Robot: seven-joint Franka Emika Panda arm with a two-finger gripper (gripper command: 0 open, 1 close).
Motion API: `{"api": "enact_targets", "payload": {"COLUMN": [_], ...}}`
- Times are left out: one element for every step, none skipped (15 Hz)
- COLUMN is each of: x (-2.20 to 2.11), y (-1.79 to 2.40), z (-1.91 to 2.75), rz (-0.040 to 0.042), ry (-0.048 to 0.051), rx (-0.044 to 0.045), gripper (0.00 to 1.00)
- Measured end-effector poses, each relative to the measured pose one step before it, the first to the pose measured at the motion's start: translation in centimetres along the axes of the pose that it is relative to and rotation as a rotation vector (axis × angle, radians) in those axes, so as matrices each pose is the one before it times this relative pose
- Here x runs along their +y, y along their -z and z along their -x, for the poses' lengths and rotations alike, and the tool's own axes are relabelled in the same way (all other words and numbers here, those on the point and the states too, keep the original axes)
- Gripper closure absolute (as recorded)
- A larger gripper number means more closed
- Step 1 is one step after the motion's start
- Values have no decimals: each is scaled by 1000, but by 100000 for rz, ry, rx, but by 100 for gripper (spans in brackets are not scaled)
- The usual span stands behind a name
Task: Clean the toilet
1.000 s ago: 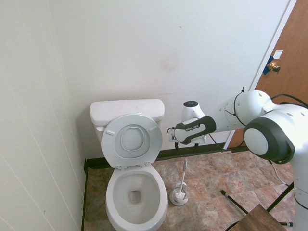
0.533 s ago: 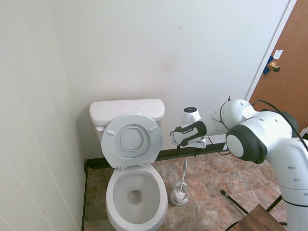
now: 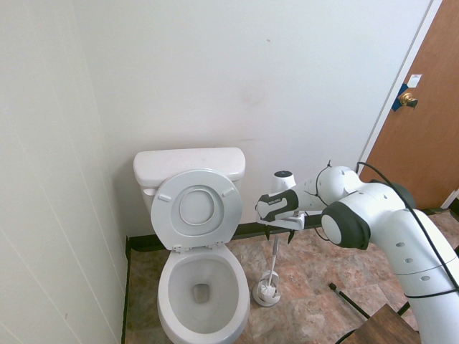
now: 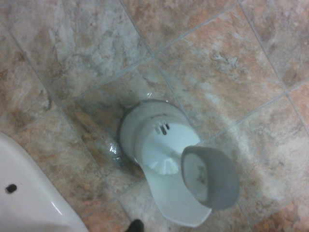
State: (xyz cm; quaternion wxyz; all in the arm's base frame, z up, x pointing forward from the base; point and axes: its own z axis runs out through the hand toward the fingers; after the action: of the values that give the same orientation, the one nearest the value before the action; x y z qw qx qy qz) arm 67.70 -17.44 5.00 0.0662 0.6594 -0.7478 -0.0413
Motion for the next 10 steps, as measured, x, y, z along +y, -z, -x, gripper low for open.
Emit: {"api": "enact_targets", "payload": {"x": [-417,-387,-346,-374,-349,-282,-276,-264,-191,-162], "y": [-573,-625,-638,-556,-478,-442,-344,-279,-214,-152], "z": [144,18,-78,-176,-230,-289,-253,-117,-8,-50], "rz": [756,475,530,328,396,557,281,129,234,121], "ry": [241,20,-189,-489,-510,-506,-462,-316,-152,-58], "rx": [-75,24,-43,-296,-320,-214,-129,-86,-84,-76], "gripper": [0,0,0,0,0,0,100,100,100,100]}}
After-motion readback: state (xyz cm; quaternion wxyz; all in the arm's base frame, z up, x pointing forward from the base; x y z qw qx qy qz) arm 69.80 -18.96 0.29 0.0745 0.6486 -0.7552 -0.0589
